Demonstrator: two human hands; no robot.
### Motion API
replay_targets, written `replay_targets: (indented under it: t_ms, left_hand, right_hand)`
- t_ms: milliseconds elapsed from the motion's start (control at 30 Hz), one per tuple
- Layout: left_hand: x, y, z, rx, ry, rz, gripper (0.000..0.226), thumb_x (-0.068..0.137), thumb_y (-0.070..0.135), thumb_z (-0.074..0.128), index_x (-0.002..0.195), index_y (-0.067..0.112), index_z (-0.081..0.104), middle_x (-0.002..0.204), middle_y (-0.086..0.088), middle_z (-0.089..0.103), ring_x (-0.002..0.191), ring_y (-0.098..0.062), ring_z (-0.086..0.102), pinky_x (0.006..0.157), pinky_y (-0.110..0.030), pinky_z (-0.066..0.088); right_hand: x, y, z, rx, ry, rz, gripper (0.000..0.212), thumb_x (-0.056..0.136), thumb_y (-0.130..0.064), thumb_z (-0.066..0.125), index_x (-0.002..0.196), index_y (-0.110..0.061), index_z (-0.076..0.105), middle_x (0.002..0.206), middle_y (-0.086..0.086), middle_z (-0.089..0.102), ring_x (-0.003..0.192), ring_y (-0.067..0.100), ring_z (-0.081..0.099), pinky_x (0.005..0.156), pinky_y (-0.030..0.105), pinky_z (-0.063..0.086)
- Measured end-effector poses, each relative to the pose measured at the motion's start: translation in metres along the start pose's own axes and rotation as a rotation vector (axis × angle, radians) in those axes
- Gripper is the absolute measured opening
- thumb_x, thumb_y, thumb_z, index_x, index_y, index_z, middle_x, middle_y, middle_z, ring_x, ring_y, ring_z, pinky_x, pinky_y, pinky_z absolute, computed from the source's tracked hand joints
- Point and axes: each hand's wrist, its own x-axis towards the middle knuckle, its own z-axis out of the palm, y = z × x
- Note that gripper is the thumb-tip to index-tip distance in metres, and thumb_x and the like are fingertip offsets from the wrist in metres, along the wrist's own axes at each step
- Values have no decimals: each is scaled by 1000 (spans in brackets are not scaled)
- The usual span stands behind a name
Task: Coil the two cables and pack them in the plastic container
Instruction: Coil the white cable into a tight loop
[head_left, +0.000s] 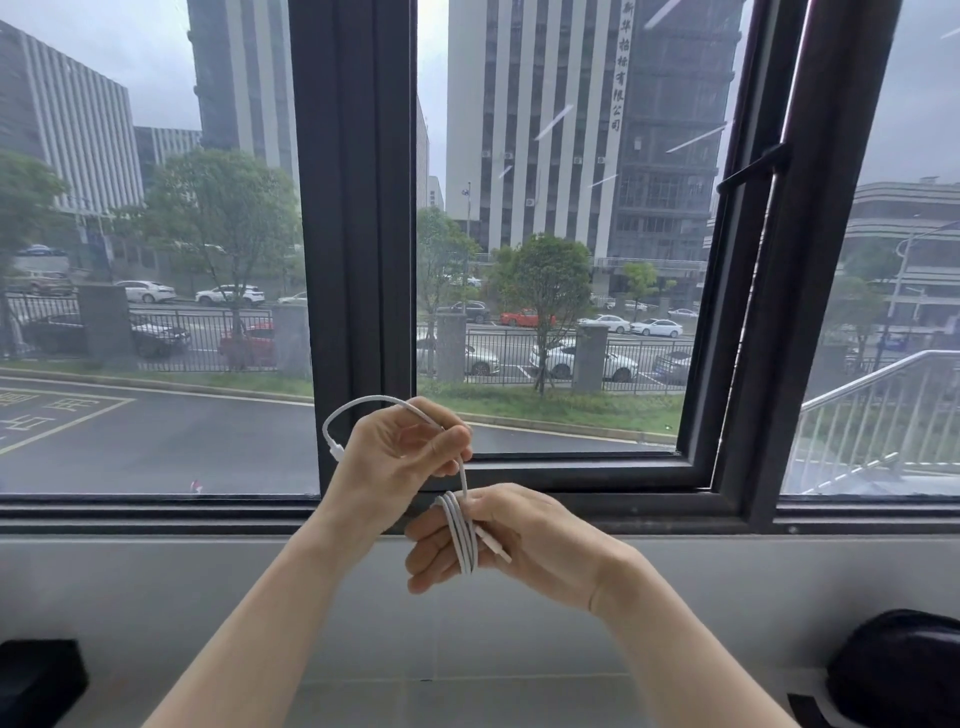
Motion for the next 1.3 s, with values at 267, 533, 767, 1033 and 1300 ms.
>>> replay_targets:
  t_ms: [267,533,767,1033,1300]
  left_hand:
    - [-9,-23,7,-63,217,-515,65,68,67,75,91,7,72,67,-8,73,63,-23,71,67,-33,57]
    - [-15,-35,2,722,224,-429,59,89,68,55,61,17,69,59,5,73,64,-15,69,69,-36,59]
    - [-20,-38,12,330,49,-91,20,102,4,51,105,20,40,113,7,70,105,-1,69,90,-27,54]
    - [-48,-58,37,238,99,-108,20,107,12,39,113,31,36,86,-11,70,56,-28,69,53,-36,59]
    - [-64,-49,31,498,-262,-47,34,83,6,41,96,26,65,97,13,73,84,-11,71,73,-29,57]
  right_hand:
    - [2,-2,8,-189,138,-61,33,111,-16,32,103,-4,62,86,12,64,85,35,66,91,38,51]
    - [-3,-7,-5,-170,154,-45,32,108,-13,33,100,-3,63,78,8,62,72,28,64,87,39,48]
    - [-6,-11,-14,-25,67,-53,27,101,-16,39,96,-3,63,77,11,58,67,28,60,87,43,50]
    - [-4,-10,-24,89,89,-162,30,107,-16,39,110,1,63,90,13,67,86,30,68,86,38,51]
    - [-3,-1,-30,95,263,-199,35,109,-13,37,116,4,67,105,23,71,105,41,71,100,43,56]
